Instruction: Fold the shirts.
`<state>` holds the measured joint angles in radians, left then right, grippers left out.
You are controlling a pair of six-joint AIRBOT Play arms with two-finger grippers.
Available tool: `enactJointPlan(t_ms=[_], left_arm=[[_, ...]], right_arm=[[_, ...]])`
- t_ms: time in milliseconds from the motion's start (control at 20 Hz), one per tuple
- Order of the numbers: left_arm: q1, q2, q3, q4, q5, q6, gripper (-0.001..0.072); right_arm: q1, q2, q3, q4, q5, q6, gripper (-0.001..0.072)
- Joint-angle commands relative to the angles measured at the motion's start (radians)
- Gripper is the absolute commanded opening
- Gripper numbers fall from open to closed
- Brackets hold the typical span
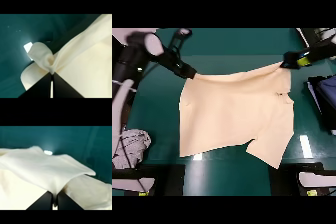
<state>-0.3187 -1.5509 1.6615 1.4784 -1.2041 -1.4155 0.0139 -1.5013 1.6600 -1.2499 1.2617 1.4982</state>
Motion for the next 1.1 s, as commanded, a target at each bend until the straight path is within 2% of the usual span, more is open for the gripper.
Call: enactJointPlan(t_ms=[0, 50, 100, 150, 200, 250, 450, 550, 650, 850, 1050], left_arm=[[0.000, -0.066, -0.026, 0.048, 0.156, -0.049, 0.0030], [0.000, -0.065, -0.018, 0.091, 0.171, -0.082, 0.0234], [0.000, -0.064, -0.006, 0.140, 0.162, -0.108, 0.0513], [0.003, -0.064, 0.015, 0.199, 0.119, -0.132, 0.0551], [0.013, -0.064, 0.039, 0.231, 0.066, -0.131, 0.0500], [0.031, -0.062, 0.061, 0.252, 0.009, -0.130, 0.0501], [0.118, -0.018, 0.043, 0.233, -0.183, -0.176, 0.0500], [0.124, 0.035, -0.047, 0.212, -0.220, -0.175, 0.0501], [0.124, 0.132, -0.213, 0.127, -0.193, -0.182, 0.0501], [0.124, 0.410, -0.642, 0.023, -0.112, -0.274, 0.0501], [0.124, 0.637, -0.932, -0.119, -0.066, -0.335, 0.0501]], right_arm=[[0.038, -0.086, -0.022, -0.060, -0.140, 0.021, 0.0026], [0.037, -0.092, -0.022, -0.060, -0.159, 0.032, 0.0027], [0.028, -0.093, -0.021, -0.060, -0.174, 0.033, 0.0051], [0.018, -0.091, -0.017, -0.060, -0.173, 0.033, 0.0235], [0.002, -0.091, -0.001, -0.060, -0.159, 0.035, 0.0458], [-0.018, -0.090, 0.022, -0.059, -0.127, 0.043, 0.0513], [-0.100, -0.090, 0.130, -0.020, 0.069, 0.046, 0.0511], [-0.123, -0.084, 0.140, -0.011, 0.142, 0.041, 0.0504], [-0.126, -0.057, 0.097, -0.002, 0.155, 0.017, 0.0384], [-0.126, 0.016, -0.034, 0.002, 0.121, -0.016, 0.0381], [-0.126, 0.077, -0.133, 0.002, 0.059, -0.016, 0.0380]])
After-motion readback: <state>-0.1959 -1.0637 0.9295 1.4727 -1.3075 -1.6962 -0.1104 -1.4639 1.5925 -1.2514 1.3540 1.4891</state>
